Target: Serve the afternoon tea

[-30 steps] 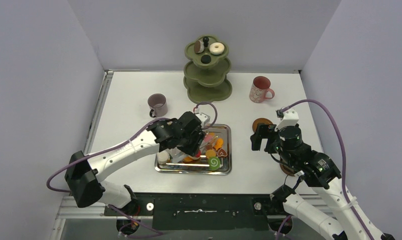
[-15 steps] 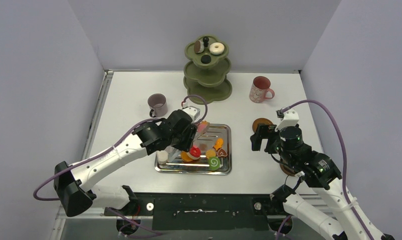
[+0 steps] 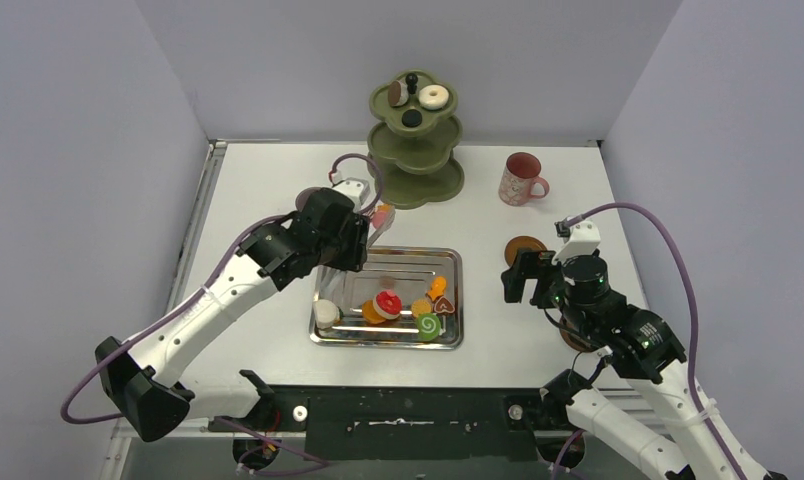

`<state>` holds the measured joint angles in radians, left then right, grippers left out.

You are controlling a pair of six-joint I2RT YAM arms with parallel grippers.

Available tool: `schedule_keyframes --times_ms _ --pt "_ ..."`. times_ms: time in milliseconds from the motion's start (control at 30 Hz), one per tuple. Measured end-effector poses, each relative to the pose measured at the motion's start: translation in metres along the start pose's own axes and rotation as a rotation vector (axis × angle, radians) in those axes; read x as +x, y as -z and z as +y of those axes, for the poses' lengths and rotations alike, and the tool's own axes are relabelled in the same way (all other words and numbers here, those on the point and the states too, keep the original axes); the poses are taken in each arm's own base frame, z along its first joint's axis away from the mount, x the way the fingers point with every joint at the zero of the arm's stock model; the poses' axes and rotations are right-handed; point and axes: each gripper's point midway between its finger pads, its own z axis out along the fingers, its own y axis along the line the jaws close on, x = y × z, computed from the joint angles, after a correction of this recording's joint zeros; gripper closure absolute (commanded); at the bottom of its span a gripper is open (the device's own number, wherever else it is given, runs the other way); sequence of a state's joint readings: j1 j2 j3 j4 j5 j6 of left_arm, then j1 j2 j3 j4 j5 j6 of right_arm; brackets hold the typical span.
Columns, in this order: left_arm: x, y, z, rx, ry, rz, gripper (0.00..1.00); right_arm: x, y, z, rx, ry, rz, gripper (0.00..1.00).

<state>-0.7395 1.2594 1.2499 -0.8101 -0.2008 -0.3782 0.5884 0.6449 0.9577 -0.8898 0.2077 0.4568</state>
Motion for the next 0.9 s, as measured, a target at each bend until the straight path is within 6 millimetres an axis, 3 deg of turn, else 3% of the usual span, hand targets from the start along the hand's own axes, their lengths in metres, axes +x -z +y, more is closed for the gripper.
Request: schedule_keyframes --times_ms 167,333,633,900 --pt "-0.001 0.007 -0.013 0.065 -0.004 0.013 0.71 0.000 0.001 0.000 -0.001 0.000 -0.003 0.00" --pt "0.023 0.004 -0.029 0.122 -0.037 0.084 0.71 -0.001 0.001 0.000 -0.003 -0.001 -0.006 0.00" --pt "0.082 -0.035 -0.047 0.120 -0.114 0.302 0.70 0.001 0.000 0.001 -0.008 -0.001 -0.003 0.00" --pt "0.101 -0.055 -0.051 0.096 -0.144 0.380 0.62 0.001 0.000 0.001 -0.008 0.002 -0.005 0.00"
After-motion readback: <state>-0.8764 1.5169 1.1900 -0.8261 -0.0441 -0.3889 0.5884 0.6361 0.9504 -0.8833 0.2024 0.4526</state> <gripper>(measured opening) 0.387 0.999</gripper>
